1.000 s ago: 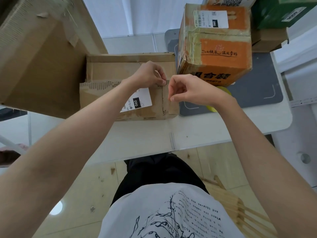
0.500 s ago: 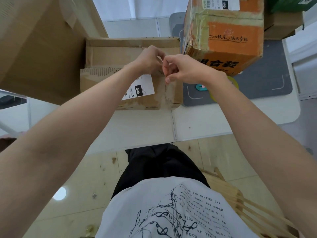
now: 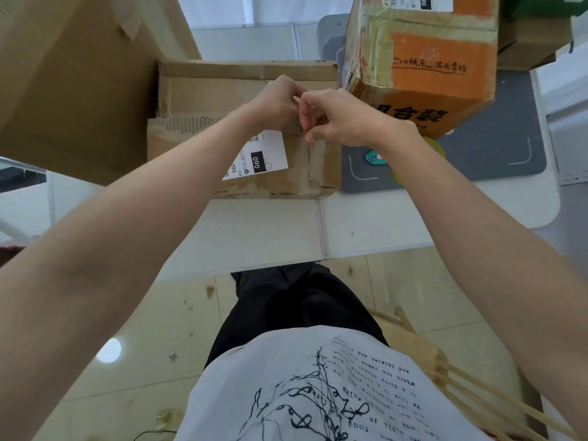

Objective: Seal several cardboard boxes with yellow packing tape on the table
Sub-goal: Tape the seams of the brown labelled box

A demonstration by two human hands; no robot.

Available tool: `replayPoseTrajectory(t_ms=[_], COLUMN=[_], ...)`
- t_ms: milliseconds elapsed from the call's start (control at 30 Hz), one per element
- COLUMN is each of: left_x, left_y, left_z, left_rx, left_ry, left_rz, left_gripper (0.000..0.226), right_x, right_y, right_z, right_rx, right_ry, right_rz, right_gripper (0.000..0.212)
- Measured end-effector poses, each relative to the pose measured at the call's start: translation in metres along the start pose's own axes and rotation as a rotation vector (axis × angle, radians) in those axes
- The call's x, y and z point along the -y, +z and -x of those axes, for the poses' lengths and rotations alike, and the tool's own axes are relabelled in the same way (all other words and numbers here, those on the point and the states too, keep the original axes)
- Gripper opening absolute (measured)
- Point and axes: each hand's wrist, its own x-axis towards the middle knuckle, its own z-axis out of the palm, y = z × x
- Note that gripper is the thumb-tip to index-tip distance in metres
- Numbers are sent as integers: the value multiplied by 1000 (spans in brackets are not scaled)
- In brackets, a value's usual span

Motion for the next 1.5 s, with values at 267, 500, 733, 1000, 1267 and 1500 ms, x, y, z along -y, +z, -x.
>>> replayPoseTrajectory(t_ms=[267, 500, 733, 1000, 1267, 1500], left_x=[0, 2, -1, -4, 2, 7], left_y=[0, -5, -13, -23, -14, -2], left_z=[0, 3, 8, 11, 5, 0], left_rx=[-1, 102, 194, 335, 312, 212], left_ry=[0, 12, 11, 34, 58, 69], left_rz=[5, 104, 130, 102, 26, -4], left_gripper=[21, 28, 33, 26, 47, 56], right_x=[0, -6, -9, -9, -10, -13], right_y=[0, 2, 4, 4, 7, 9], right_z=[-3, -4, -8, -8, -12, -14], right_rx=[-39, -34, -44, -39, -57, -68], right_ry=[-30, -31, -37, -51, -72, -59], right_rz=[10, 12, 9, 27, 45, 72], right_gripper=[18, 20, 21, 21, 20, 18])
